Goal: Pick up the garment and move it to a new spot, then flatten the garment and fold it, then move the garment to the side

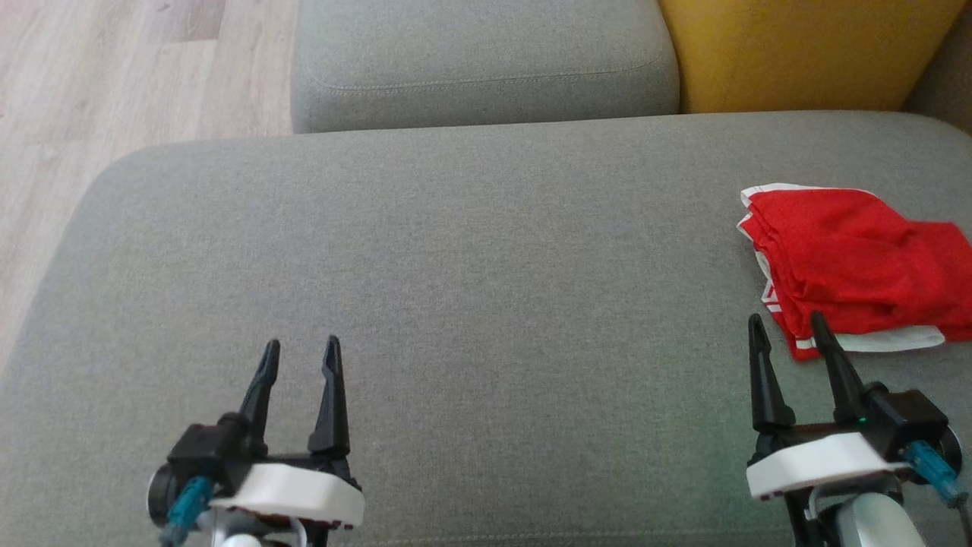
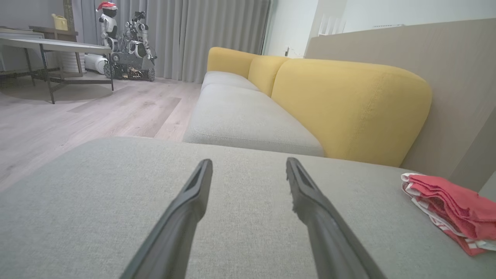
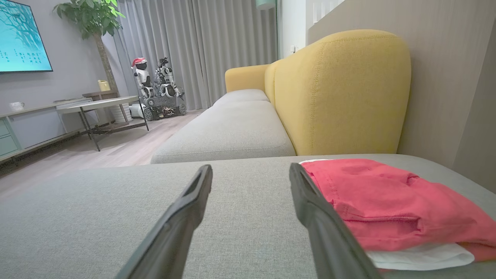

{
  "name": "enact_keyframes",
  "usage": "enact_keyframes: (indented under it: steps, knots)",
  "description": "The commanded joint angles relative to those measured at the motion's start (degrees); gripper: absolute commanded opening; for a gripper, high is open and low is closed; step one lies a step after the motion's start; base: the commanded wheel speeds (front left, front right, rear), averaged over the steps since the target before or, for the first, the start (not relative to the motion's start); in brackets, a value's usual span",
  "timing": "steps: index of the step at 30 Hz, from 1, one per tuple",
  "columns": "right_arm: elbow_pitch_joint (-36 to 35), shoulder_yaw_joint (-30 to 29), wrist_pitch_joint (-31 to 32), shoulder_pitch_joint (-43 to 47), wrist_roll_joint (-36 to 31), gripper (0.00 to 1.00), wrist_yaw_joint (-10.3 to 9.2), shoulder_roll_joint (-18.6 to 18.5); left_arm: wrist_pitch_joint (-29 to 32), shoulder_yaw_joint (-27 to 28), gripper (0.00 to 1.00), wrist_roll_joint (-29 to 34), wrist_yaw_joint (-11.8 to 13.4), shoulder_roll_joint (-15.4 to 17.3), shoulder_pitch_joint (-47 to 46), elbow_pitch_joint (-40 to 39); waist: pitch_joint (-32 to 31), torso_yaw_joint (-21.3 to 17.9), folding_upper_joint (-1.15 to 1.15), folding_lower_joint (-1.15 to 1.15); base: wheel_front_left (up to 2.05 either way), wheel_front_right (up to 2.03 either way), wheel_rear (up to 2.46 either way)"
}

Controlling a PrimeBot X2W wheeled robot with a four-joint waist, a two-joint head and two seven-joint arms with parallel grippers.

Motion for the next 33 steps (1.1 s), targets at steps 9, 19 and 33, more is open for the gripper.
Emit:
enact_keyframes:
  steps: [9, 19, 33]
  knots:
    - [-1.81, 1.7, -0.86, -2.58, 0.48, 1.0, -0.05, -0.16, -0.32, 3.54, 1.0, -1.41, -1.88, -0.01, -1.31, -3.46, 0.18, -0.09, 0.0, 0.0, 0.0, 0.0, 0.0]
    - [2.86, 0.19, 0.31, 0.98, 1.01, 0.0, 0.0, 0.1, 0.16, 1.52, 0.0, -3.53, -1.52, -0.05, 1.28, 1.42, 0.15, -0.07, 0.0, 0.0, 0.0, 0.0, 0.0]
    - [2.75, -0.51, 2.36, 0.2, 9.93, 0.0, -0.01, 0.07, 1.83, 2.8, 0.0, -12.02, -2.69, 0.51, 0.02, 2.41, 0.41, -0.17, 0.0, 0.0, 0.0, 0.0, 0.0]
